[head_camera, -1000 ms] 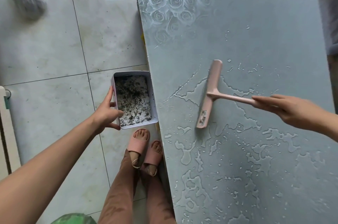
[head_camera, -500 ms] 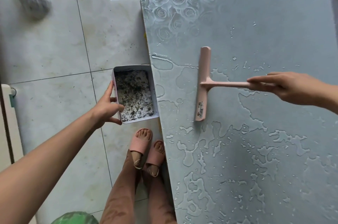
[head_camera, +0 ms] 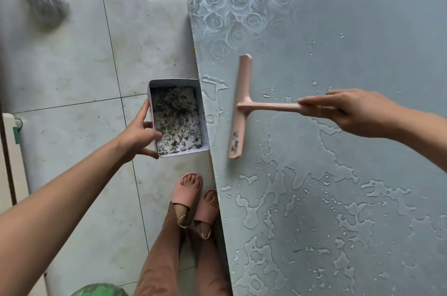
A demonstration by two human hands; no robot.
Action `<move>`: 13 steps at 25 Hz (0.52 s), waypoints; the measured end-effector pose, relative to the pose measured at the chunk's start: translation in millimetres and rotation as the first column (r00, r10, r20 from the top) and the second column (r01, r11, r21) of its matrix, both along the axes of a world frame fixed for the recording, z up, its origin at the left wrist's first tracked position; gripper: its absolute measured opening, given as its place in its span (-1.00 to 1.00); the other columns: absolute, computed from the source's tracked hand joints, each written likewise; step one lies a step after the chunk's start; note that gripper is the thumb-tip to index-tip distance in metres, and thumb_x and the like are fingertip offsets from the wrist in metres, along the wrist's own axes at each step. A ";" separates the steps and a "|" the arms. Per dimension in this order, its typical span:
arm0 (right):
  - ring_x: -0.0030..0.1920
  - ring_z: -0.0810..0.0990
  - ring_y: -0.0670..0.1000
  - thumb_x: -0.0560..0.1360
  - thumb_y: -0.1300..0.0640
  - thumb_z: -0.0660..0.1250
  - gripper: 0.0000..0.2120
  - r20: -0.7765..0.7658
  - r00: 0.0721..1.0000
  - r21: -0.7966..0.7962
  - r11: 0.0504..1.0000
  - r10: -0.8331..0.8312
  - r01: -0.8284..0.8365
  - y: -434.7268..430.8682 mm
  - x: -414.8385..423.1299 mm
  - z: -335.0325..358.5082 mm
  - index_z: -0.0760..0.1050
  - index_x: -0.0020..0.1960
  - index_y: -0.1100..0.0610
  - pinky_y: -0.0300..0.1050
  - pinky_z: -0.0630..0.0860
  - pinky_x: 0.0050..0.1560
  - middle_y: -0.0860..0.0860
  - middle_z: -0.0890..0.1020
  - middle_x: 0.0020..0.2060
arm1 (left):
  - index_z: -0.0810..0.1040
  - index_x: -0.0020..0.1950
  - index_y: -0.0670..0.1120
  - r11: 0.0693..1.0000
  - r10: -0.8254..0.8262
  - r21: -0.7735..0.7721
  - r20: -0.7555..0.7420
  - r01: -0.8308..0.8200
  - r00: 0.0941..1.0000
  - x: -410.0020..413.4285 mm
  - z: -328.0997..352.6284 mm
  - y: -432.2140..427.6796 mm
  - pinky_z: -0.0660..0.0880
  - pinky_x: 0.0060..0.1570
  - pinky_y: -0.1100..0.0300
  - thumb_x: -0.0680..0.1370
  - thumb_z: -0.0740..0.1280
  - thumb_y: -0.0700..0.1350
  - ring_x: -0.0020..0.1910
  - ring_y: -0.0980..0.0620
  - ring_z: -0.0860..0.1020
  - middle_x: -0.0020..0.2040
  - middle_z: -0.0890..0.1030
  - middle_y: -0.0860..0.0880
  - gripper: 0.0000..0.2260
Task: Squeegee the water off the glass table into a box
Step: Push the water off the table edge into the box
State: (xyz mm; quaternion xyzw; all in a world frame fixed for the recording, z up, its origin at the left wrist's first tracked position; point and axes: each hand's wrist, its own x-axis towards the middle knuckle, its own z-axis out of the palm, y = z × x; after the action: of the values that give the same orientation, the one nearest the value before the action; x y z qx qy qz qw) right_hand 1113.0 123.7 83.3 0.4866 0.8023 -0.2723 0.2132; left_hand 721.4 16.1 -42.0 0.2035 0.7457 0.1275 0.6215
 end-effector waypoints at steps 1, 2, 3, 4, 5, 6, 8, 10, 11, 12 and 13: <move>0.15 0.51 0.04 0.41 -0.38 -0.12 -0.47 0.048 0.999 -0.015 1.000 0.010 -0.009 2.0 -0.1 2.5 0.29 0.34 -0.40 -0.06 0.40 -0.09 -0.13 0.56 0.06 | 0.01 0.47 0.40 1.000 -0.002 -0.003 -0.001 0.002 1.000 -0.5 0.6 0.8 0.63 -0.33 -0.08 0.47 0.19 -0.48 0.11 -0.07 0.52 0.21 0.46 -0.09 -0.09; 0.17 0.50 0.04 0.49 -0.31 -0.06 -0.56 0.073 0.997 -0.029 0.999 0.019 -0.017 3.2 -8.4 1.8 0.28 0.34 -0.40 -0.07 0.39 -0.09 -0.12 0.56 0.08 | 0.01 0.47 0.40 1.000 -0.003 -0.003 -0.001 0.003 1.000 -0.9 1.3 1.6 0.63 -0.33 -0.08 0.47 0.19 -0.48 0.11 -0.06 0.52 0.21 0.46 -0.09 -0.10; 0.18 0.50 0.04 0.55 -0.24 0.00 -0.62 0.064 0.997 -0.038 0.999 0.031 -0.029 4.5 -23.2 -2.6 0.28 0.35 -0.38 -0.09 0.35 -0.11 -0.11 0.56 0.09 | 0.01 0.47 0.40 1.000 -0.002 0.000 0.001 0.002 1.000 -1.3 1.4 2.4 0.63 -0.33 -0.08 0.47 0.20 -0.47 0.10 -0.06 0.53 0.21 0.46 -0.09 -0.10; 0.18 0.49 0.04 0.58 -0.19 0.03 -0.65 0.051 0.997 -0.043 0.997 0.060 -0.057 5.5 -40.7 -10.3 0.29 0.35 -0.37 -0.11 0.32 -0.13 -0.10 0.55 0.09 | 0.00 0.47 0.40 1.000 0.002 0.004 0.000 -0.002 1.000 -2.0 1.1 2.8 0.63 -0.33 -0.09 0.47 0.20 -0.47 0.09 -0.05 0.53 0.21 0.45 -0.08 -0.09; 0.18 0.49 0.04 0.60 -0.17 0.04 -0.66 0.029 0.995 -0.034 0.995 0.099 -0.098 5.1 -58.2 -16.9 0.30 0.35 -0.35 -0.12 0.29 -0.14 -0.08 0.55 0.07 | 0.00 0.47 0.40 1.000 0.004 0.010 -0.002 -0.004 1.000 -1.8 0.7 3.1 0.63 -0.32 -0.10 0.46 0.20 -0.47 0.08 -0.02 0.53 0.22 0.45 -0.07 -0.09; 0.16 0.50 0.04 0.60 -0.18 0.04 -0.67 -0.004 0.990 -0.002 0.990 0.140 -0.140 5.9 -74.0 -20.8 0.31 0.35 -0.34 -0.12 0.29 -0.16 -0.08 0.55 0.05 | 0.00 0.47 0.40 1.000 0.004 0.015 -0.007 -0.004 1.000 -2.0 0.3 4.0 0.63 -0.31 -0.11 0.46 0.20 -0.47 0.07 0.00 0.53 0.23 0.43 -0.07 -0.09; 0.12 0.51 0.05 0.57 -0.24 -0.02 -0.64 -0.040 0.980 0.066 0.979 0.194 -0.191 11.2 -86.1 -18.6 0.32 0.33 -0.36 -0.11 0.29 -0.19 -0.08 0.55 0.00 | -0.01 0.47 0.40 1.000 0.007 0.015 -0.010 -0.007 1.000 -1.9 0.7 5.0 0.63 -0.31 -0.11 0.46 0.21 -0.47 0.10 -0.02 0.53 0.27 0.41 -0.07 -0.09; 0.09 0.51 0.04 0.47 -0.34 -0.12 -0.51 -0.048 0.987 0.056 0.987 0.155 -0.152 17.6 -74.1 -5.3 0.32 0.32 -0.39 -0.11 0.27 -0.21 -0.12 0.52 -0.08 | -0.02 0.47 0.41 1.000 0.013 0.002 0.000 -0.013 1.000 -2.2 0.6 5.9 0.63 -0.32 -0.09 0.47 0.21 -0.46 0.14 -0.08 0.53 0.31 0.40 -0.08 -0.09; 0.08 0.52 0.05 0.43 -0.36 -0.15 -0.47 -0.029 0.990 0.060 0.989 0.136 -0.134 17.5 -62.7 1.2 0.31 0.32 -0.39 -0.11 0.26 -0.22 -0.14 0.48 -0.13 | -0.02 0.47 0.42 1.000 0.015 0.000 0.004 -0.015 1.000 -1.9 0.9 4.9 0.63 -0.32 -0.08 0.47 0.22 -0.46 0.15 -0.09 0.53 0.33 0.40 -0.08 -0.08; 0.08 0.52 0.06 0.45 -0.33 -0.14 -0.50 0.011 0.991 0.069 0.988 0.136 -0.136 15.4 -53.7 5.4 0.30 0.33 -0.40 -0.11 0.26 -0.22 -0.15 0.44 -0.16 | -0.02 0.46 0.43 1.000 0.017 0.000 0.009 -0.017 1.000 -2.0 1.4 4.5 0.63 -0.31 -0.09 0.46 0.22 -0.46 0.15 -0.09 0.54 0.34 0.39 -0.09 -0.08; 0.09 0.52 0.06 0.50 -0.27 -0.11 -0.55 0.054 0.990 0.055 0.990 0.128 -0.131 13.2 -50.3 6.9 0.29 0.34 -0.39 -0.11 0.26 -0.22 -0.14 0.44 -0.16 | -0.01 0.45 0.43 1.000 0.017 0.002 0.010 -0.017 1.000 -2.2 2.1 4.3 0.63 -0.30 -0.09 0.46 0.21 -0.46 0.15 -0.09 0.54 0.35 0.39 -0.09 -0.08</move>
State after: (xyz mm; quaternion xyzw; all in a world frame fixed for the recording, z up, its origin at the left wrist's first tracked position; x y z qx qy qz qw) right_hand 1062.7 136.9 90.1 0.4461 0.8343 -0.2217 0.2364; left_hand 719.3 20.3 -39.9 0.1973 0.7443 0.1344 0.6237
